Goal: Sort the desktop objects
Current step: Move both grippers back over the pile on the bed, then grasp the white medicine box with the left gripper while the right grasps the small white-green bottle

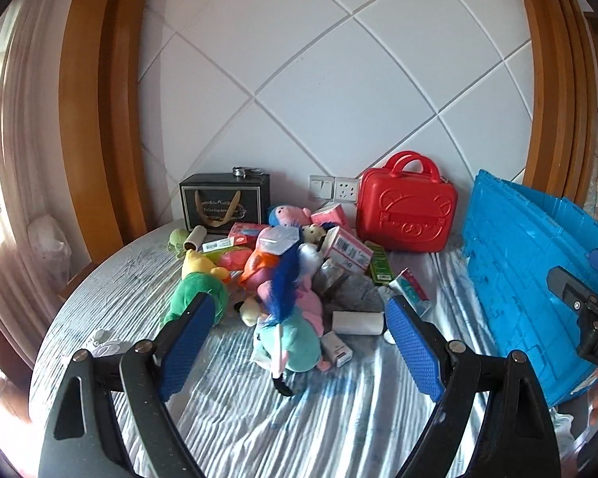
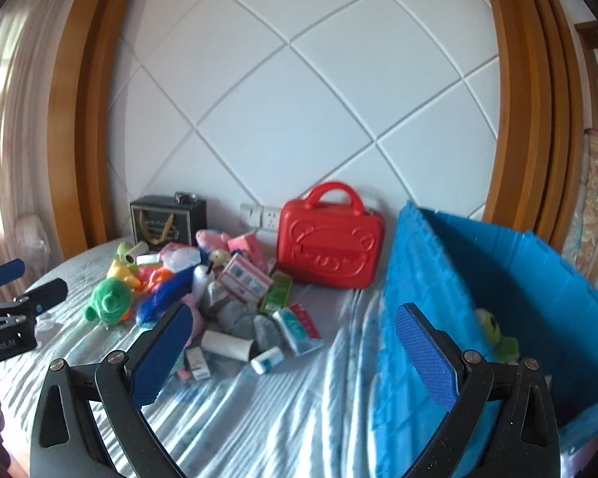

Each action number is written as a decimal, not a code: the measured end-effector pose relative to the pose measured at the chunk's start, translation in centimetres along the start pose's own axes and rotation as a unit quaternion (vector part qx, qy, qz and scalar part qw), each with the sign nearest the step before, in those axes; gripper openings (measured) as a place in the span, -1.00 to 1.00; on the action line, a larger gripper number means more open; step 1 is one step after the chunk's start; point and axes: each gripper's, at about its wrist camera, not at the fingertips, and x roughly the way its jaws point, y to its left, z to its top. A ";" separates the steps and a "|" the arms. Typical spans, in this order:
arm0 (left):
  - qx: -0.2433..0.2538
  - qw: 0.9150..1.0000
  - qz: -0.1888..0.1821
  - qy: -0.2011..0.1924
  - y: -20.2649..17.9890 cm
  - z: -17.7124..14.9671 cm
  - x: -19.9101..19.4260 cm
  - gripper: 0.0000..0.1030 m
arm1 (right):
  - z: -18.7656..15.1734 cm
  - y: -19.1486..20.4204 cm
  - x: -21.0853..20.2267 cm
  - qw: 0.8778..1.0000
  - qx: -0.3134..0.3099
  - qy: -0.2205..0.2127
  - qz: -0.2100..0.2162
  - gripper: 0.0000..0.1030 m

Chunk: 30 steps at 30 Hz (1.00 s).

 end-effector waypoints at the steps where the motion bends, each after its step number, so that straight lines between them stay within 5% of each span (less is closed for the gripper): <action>1: -0.003 1.000 -0.003 0.014 0.7 -0.3 1.0 0.71 | -0.5 0.4 0.7 1.000 0.001 0.012 -0.002 1.00; 7: -0.010 0.997 -0.019 0.070 1.5 -2.7 5.3 0.71 | -3.6 0.8 6.0 0.996 0.014 0.088 -0.016 1.00; 13: -0.006 0.992 -0.037 0.121 -2.4 -4.7 10.6 0.71 | -5.8 0.2 11.8 0.991 0.006 0.135 -0.002 1.00; 22: -0.020 0.985 -0.031 0.170 -7.7 -8.8 20.5 0.71 | -8.1 -2.6 19.6 0.987 0.004 0.157 0.021 1.00; 30: -0.040 0.979 0.002 0.201 -8.5 -11.1 28.5 0.31 | -11.6 -2.6 25.2 0.978 0.008 0.206 0.029 1.00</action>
